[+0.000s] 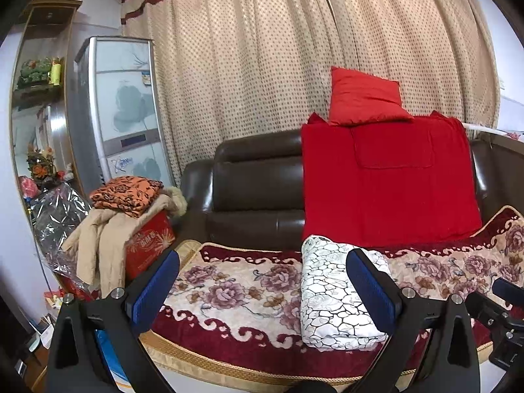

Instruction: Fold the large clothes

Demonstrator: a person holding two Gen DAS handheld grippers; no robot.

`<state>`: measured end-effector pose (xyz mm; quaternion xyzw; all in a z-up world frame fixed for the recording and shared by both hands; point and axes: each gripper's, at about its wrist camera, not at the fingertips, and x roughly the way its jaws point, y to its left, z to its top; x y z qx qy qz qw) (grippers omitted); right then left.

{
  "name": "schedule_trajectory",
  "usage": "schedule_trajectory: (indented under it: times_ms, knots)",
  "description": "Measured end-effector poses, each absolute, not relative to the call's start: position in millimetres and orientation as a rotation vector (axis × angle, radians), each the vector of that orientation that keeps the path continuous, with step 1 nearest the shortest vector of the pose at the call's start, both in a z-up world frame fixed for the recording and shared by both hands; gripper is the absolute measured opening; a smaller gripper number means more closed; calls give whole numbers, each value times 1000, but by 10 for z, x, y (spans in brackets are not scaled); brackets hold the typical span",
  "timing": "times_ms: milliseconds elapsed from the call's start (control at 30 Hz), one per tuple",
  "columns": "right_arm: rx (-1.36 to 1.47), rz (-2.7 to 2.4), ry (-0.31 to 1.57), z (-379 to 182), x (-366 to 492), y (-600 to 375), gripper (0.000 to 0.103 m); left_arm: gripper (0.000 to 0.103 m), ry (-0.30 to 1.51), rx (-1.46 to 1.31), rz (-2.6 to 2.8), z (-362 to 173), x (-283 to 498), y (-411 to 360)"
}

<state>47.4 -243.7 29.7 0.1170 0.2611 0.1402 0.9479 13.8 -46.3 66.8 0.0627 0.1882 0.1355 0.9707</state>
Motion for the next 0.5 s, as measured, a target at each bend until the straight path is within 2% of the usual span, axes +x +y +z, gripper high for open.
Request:
schedule_trajectory:
  times_ms: [500]
  knots:
    - [247, 253, 507, 444, 293, -2377, 80, 102, 330, 110, 291, 811, -141, -358]
